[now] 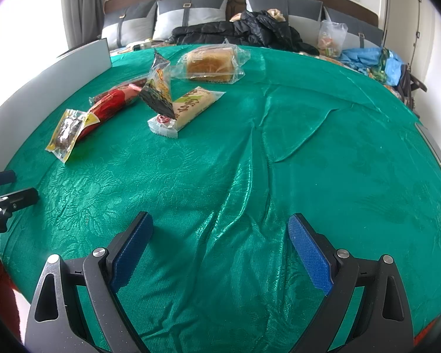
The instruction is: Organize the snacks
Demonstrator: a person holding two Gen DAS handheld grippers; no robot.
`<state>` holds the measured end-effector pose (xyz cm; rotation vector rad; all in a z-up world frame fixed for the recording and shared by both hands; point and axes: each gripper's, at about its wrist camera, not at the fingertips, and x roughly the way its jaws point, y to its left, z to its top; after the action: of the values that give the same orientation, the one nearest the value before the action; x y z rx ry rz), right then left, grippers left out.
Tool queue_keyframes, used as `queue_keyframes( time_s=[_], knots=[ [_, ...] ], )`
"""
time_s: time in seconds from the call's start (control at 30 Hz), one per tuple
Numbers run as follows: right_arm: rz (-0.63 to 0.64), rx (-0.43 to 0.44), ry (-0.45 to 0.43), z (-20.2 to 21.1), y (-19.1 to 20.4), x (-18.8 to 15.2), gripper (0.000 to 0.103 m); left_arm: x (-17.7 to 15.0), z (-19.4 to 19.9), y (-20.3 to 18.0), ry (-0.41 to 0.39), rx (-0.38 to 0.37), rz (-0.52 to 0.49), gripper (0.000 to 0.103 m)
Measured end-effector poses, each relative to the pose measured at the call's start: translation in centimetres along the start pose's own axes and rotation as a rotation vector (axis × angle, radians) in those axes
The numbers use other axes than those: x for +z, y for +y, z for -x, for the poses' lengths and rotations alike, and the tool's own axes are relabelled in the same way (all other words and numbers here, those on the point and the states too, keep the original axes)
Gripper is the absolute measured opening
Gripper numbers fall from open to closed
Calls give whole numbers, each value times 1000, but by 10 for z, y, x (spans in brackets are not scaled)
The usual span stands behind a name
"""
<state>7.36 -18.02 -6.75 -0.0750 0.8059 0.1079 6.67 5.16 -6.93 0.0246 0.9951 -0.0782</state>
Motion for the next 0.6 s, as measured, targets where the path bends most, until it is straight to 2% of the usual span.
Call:
queue_keyframes(
  time_s=[0.1, 0.2, 0.33, 0.47, 0.53, 0.6],
  knots=[
    [0, 0, 0, 0, 0, 0, 95, 1, 2, -2, 49, -10, 5, 103],
    [0, 1, -1, 0, 0, 0, 95, 7, 11, -6, 54, -116, 30, 103],
    [0, 1, -1, -1, 0, 1, 95, 44, 14, -4, 33, -233, 139, 103],
    [0, 1, -2, -1, 0, 1, 95, 109, 12, 0, -70, -224, 200, 103],
    [1, 2, -2, -1, 0, 1, 95, 133, -5, -3, -42, -227, 185, 103],
    [1, 2, -2, -1, 0, 1, 95, 147, -31, -11, 31, -202, 142, 102]
  ],
)
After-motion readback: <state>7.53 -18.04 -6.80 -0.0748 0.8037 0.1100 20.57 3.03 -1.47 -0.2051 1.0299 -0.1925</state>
